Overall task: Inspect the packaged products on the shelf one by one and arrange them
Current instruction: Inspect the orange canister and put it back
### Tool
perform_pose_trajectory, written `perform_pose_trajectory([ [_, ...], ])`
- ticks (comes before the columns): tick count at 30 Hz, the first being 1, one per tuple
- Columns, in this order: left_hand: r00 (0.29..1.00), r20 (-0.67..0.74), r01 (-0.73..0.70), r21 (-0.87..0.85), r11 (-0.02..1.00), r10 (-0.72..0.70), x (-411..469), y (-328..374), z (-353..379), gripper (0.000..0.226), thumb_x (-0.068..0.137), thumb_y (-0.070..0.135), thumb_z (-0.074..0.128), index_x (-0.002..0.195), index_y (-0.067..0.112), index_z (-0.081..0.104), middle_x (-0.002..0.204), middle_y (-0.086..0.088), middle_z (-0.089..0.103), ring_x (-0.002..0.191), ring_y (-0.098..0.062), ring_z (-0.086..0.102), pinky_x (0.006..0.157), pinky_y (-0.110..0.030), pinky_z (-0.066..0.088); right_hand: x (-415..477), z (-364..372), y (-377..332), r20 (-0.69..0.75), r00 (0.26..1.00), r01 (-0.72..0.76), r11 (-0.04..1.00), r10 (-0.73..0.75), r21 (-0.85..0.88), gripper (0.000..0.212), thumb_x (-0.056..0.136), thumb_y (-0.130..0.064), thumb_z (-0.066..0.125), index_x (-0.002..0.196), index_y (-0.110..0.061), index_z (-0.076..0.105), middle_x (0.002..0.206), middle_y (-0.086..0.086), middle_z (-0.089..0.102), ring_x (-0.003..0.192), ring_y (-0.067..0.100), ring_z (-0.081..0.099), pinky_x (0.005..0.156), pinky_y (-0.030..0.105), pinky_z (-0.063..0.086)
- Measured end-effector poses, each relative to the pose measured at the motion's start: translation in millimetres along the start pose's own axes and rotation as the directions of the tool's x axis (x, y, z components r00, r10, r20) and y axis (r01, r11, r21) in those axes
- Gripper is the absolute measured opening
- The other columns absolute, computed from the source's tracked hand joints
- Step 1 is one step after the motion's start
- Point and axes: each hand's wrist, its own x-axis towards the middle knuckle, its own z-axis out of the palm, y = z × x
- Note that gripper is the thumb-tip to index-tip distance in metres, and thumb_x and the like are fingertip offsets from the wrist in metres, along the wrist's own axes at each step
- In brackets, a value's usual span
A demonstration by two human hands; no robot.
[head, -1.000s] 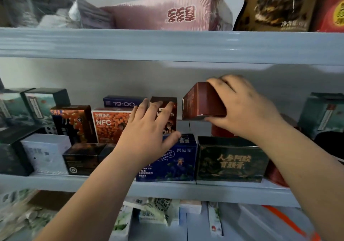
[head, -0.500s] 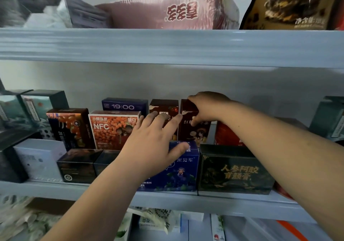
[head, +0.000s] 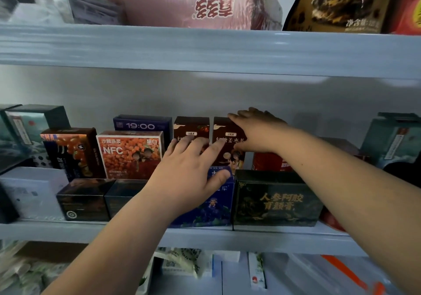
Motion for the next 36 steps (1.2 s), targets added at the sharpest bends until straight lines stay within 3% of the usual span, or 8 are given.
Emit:
perform_pose_trajectory([
  [7, 0.997, 0.017, -0.072, -0.045, 0.996, 0.073, 7, 19, -2, 0.067, 0.098, 0.064, 0.018, 0.160, 0.039, 0.009, 0.165, 0.006, 0.024, 0.155, -0.024, 0.012, 0.126, -0.047, 0.013, -68, -8, 24, -0.039, 0.997, -0.060, 0.998, 0.060, 0.020, 0.089, 0.095, -0.055, 0.061, 0.162, -0.042, 0.004, 0.173, -0.003, 0.004, 0.159, 0.024, -0.002, 0.126, 0.052, 0.002],
  [13, 0.991, 0.034, -0.125, -0.109, 0.986, 0.129, 23, 49, -14, 0.070, 0.096, 0.066, 0.024, 0.159, 0.038, 0.016, 0.164, 0.003, 0.026, 0.152, -0.021, 0.018, 0.123, -0.043, 0.022, -126, -10, 64, -0.058, 0.986, -0.154, 0.984, 0.159, 0.095, 0.083, 0.095, -0.057, 0.059, 0.162, -0.043, 0.012, 0.172, -0.001, 0.012, 0.159, 0.026, 0.005, 0.128, 0.054, 0.012],
  [19, 0.987, 0.061, -0.137, -0.196, 0.971, 0.152, 69, 90, -22, 0.070, 0.096, 0.067, 0.035, 0.158, 0.038, 0.023, 0.161, -0.003, 0.033, 0.147, -0.026, 0.032, 0.117, -0.046, 0.033, -157, 4, 113, -0.068, 0.987, -0.140, 0.988, 0.144, 0.070, 0.073, 0.096, -0.056, 0.056, 0.160, -0.041, 0.023, 0.170, 0.002, 0.022, 0.158, 0.027, 0.013, 0.127, 0.051, 0.019],
  [24, 0.984, 0.170, -0.023, -0.179, 0.984, 0.054, 135, 126, -13, 0.069, 0.097, 0.066, 0.046, 0.156, 0.036, 0.028, 0.158, -0.006, 0.037, 0.137, -0.027, 0.046, 0.105, -0.040, 0.045, -154, 1, 151, -0.013, 0.998, -0.057, 0.995, 0.059, 0.086, 0.067, 0.096, -0.054, 0.057, 0.157, -0.042, 0.032, 0.168, -0.002, 0.028, 0.157, 0.025, 0.016, 0.127, 0.044, 0.020],
  [30, 0.927, 0.340, 0.186, -0.048, 0.981, -0.159, 200, 152, 12, 0.088, 0.084, 0.079, 0.052, 0.157, 0.037, 0.024, 0.158, -0.007, 0.036, 0.135, -0.033, 0.047, 0.096, -0.043, 0.050, -139, 6, 184, -0.058, 0.996, 0.075, 0.989, -0.068, 0.127, 0.059, 0.091, -0.052, 0.062, 0.147, -0.037, 0.050, 0.146, -0.002, 0.055, 0.136, 0.022, 0.045, 0.110, 0.044, 0.045],
  [36, 0.860, 0.420, 0.338, -0.045, 0.940, -0.289, 222, 168, 26, 0.096, 0.084, 0.062, 0.071, 0.159, 0.028, 0.020, 0.155, -0.011, 0.040, 0.129, -0.035, 0.051, 0.090, -0.043, 0.056, -134, 3, 201, -0.073, 0.992, 0.119, 0.975, -0.107, 0.186, 0.056, 0.092, -0.054, 0.063, 0.145, -0.039, 0.051, 0.142, 0.000, 0.056, 0.130, 0.023, 0.050, 0.103, 0.042, 0.049],
])
